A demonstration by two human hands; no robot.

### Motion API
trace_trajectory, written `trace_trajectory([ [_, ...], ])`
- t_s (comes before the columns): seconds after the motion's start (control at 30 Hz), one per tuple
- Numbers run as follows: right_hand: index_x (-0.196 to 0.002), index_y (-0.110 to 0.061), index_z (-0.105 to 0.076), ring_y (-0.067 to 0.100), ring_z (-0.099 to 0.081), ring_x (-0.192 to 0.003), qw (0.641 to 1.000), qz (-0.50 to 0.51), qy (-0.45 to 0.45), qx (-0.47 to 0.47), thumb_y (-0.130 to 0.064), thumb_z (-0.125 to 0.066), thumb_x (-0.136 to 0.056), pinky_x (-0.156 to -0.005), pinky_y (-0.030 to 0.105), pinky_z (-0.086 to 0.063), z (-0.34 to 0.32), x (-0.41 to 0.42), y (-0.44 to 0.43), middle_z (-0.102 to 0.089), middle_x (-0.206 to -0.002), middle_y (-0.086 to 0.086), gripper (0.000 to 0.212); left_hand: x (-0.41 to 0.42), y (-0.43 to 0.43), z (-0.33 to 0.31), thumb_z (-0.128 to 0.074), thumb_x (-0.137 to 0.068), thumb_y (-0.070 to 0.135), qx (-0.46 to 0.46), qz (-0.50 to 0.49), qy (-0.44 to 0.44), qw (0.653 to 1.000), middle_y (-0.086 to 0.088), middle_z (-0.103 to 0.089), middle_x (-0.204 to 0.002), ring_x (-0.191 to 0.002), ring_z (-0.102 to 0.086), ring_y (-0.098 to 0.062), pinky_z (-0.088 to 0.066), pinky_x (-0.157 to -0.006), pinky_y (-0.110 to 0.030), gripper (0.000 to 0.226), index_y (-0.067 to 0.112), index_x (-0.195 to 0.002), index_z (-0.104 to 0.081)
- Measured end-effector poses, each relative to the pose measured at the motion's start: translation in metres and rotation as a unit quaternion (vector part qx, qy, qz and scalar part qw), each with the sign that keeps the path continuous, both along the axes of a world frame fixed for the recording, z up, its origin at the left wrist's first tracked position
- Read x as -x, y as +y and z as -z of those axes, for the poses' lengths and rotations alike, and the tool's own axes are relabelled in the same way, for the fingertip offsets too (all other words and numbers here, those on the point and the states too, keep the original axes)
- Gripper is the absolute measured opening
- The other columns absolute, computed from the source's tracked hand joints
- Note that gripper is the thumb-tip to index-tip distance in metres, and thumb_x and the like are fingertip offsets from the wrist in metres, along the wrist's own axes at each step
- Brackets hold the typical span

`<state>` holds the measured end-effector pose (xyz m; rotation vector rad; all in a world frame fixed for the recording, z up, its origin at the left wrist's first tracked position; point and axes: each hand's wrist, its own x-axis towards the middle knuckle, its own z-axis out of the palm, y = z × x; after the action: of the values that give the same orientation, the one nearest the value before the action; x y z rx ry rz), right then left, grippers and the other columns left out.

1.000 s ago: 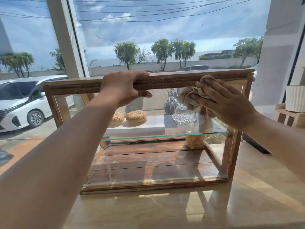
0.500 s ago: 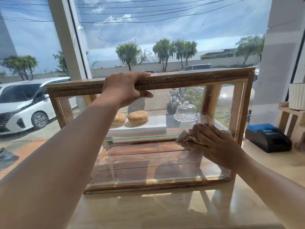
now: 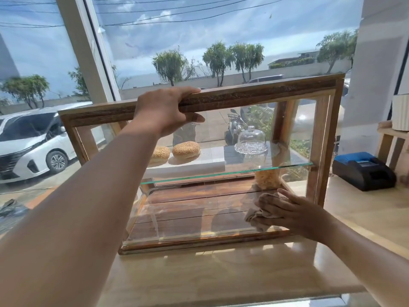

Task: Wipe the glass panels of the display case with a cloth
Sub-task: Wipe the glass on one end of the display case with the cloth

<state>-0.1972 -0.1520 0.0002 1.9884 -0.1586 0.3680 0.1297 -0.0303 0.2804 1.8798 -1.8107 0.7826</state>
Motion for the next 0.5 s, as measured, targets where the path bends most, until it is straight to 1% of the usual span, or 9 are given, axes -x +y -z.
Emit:
trace_trajectory([
  [0.03, -0.149, -0.024, -0.042, 0.029, -0.037, -0.143, 1.0, 0.001, -0.007, 0.013, -0.016, -0.043, -0.1, -0.117, 0.051, -0.03, -0.016, 0.0, -0.003, -0.037, -0.157, 0.008, 0.049, -0.001, 0.0, 0.001, -0.053, -0.066, 0.086, 0.0, -0.001, -0.001, 1.0, 0.01, -0.063, -0.125, -0.108, -0.059, -0.024, -0.038, -0.074, -0.031, 0.076, 0.056, -0.134, -0.038],
  [0.1, -0.155, -0.019, -0.031, 0.033, -0.029, -0.146, 0.998, 0.008, -0.044, 0.037, -0.022, -0.042, -0.102, -0.119, 0.053, -0.024, -0.051, -0.002, -0.008, -0.029, -0.16, 0.012, 0.054, -0.001, 0.0, 0.0, -0.054, -0.066, 0.085, 0.003, 0.0, -0.002, 1.0, 0.01, -0.063, -0.124, -0.108, -0.059, -0.024, -0.038, -0.074, -0.031, 0.075, 0.057, -0.134, -0.039],
  [0.17, -0.158, -0.016, -0.022, 0.038, -0.028, -0.146, 0.995, 0.011, -0.06, 0.075, -0.024, -0.043, -0.104, -0.118, 0.053, -0.028, -0.089, -0.004, -0.01, -0.025, -0.161, 0.015, 0.058, -0.001, 0.0, -0.002, -0.054, -0.066, 0.085, 0.006, 0.003, 0.0, 1.0, 0.01, -0.063, -0.124, -0.108, -0.059, -0.024, -0.038, -0.075, -0.032, 0.074, 0.057, -0.133, -0.039],
  [0.23, -0.157, -0.014, -0.022, 0.038, -0.031, -0.144, 0.99, -0.006, -0.083, 0.111, -0.023, -0.047, -0.105, -0.116, 0.05, -0.034, -0.13, -0.009, -0.009, -0.026, -0.161, 0.012, 0.059, 0.0, 0.0, -0.002, -0.054, -0.066, 0.085, 0.004, 0.003, -0.001, 1.0, 0.009, -0.062, -0.125, -0.109, -0.058, -0.025, -0.037, -0.076, -0.032, 0.074, 0.057, -0.134, -0.039],
  [0.33, -0.155, -0.014, -0.03, 0.035, -0.031, -0.142, 0.975, -0.045, -0.151, 0.155, -0.013, -0.046, -0.106, -0.117, 0.05, -0.032, -0.19, -0.023, -0.009, -0.03, -0.159, 0.008, 0.052, 0.002, 0.0, 0.001, -0.053, -0.067, 0.085, -0.002, 0.001, -0.003, 1.0, 0.008, -0.061, -0.128, -0.112, -0.057, -0.026, -0.04, -0.08, -0.034, 0.074, 0.057, -0.134, -0.038],
  [0.37, -0.155, -0.016, -0.032, 0.036, -0.031, -0.143, 0.973, -0.052, -0.158, 0.161, -0.012, -0.046, -0.106, -0.117, 0.05, -0.032, -0.207, -0.029, -0.008, -0.031, -0.159, 0.008, 0.051, 0.002, 0.0, 0.001, -0.054, -0.067, 0.084, -0.003, 0.001, -0.002, 1.0, 0.008, -0.061, -0.129, -0.112, -0.057, -0.026, -0.042, -0.082, -0.035, 0.074, 0.056, -0.134, -0.038],
  [0.43, -0.155, -0.02, -0.031, 0.037, -0.031, -0.145, 0.977, -0.059, -0.132, 0.157, -0.008, -0.044, -0.106, -0.116, 0.053, -0.034, -0.227, -0.038, -0.005, -0.03, -0.159, 0.008, 0.052, 0.002, 0.001, 0.0, -0.055, -0.067, 0.084, -0.004, 0.002, 0.003, 1.0, 0.008, -0.06, -0.13, -0.113, -0.057, -0.026, -0.043, -0.084, -0.036, 0.074, 0.056, -0.134, -0.039],
  [0.5, -0.155, -0.024, -0.032, 0.036, -0.032, -0.145, 0.98, -0.057, -0.13, 0.142, -0.009, -0.046, -0.106, -0.115, 0.053, -0.034, -0.227, -0.044, 0.0, -0.03, -0.159, 0.01, 0.053, 0.002, 0.001, -0.001, -0.055, -0.067, 0.083, -0.006, 0.001, 0.002, 1.0, 0.009, -0.06, -0.13, -0.113, -0.057, -0.026, -0.043, -0.085, -0.036, 0.074, 0.056, -0.134, -0.039],
])
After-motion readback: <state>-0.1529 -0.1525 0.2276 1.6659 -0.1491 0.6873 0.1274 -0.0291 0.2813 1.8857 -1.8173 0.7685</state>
